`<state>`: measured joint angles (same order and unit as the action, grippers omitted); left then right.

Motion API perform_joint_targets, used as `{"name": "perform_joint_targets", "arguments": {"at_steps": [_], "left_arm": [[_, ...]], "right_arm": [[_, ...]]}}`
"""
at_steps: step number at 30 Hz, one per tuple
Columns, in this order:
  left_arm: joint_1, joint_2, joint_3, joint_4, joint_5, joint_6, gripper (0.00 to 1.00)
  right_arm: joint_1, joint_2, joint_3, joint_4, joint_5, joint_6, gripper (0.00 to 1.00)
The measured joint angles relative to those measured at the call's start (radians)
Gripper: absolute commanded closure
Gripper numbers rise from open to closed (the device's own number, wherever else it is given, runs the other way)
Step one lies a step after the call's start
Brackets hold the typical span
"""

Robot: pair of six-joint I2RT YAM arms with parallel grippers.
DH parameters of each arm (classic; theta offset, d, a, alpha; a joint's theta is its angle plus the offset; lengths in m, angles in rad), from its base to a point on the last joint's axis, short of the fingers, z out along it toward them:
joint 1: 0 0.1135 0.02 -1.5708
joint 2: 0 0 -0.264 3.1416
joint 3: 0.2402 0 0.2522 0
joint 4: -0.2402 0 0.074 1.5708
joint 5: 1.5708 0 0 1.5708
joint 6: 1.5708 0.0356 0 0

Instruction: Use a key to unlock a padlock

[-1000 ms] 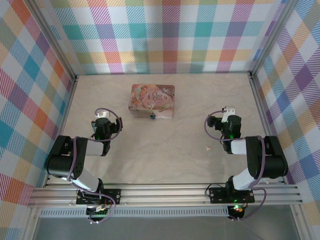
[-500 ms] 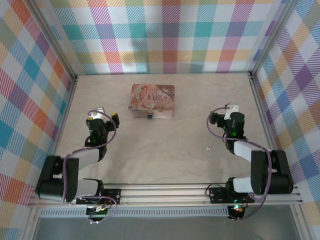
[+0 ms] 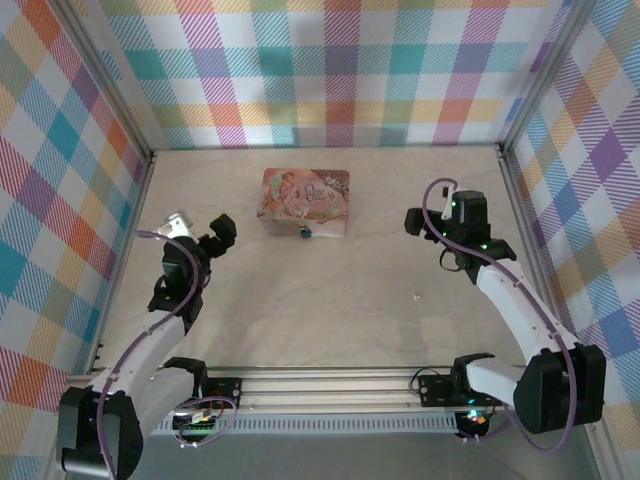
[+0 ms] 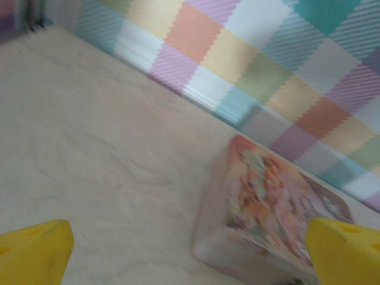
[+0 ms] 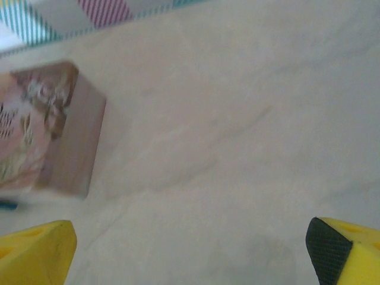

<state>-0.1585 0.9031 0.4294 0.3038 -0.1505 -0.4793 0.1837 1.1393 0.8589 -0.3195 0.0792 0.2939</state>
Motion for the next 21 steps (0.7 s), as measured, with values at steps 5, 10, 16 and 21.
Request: {"name": "perform_joint_targets", "arguments": {"at_steps": [5, 10, 16, 21], "left_arm": [[-0.108, -0.026, 0.002, -0.079, 0.056, -0.111, 0.00], [-0.266, 0.023, 0.026, -0.112, 0.056, -0.165, 0.00], [-0.381, 0.113, 0.074, -0.116, 0.027, -0.186, 0.00], [-0.418, 0.168, 0.124, -0.116, 0.013, -0.185, 0.00]], "right_arm": [[0.024, -0.014, 0.001, -0.206, -0.017, 0.070, 0.06], [0.047, 0.021, 0.001, -0.334, -0.018, 0.132, 0.09], [0.054, 0.148, -0.010, -0.371, -0.055, 0.198, 0.20], [0.057, 0.195, -0.068, -0.370, -0.086, 0.232, 0.24]]}}
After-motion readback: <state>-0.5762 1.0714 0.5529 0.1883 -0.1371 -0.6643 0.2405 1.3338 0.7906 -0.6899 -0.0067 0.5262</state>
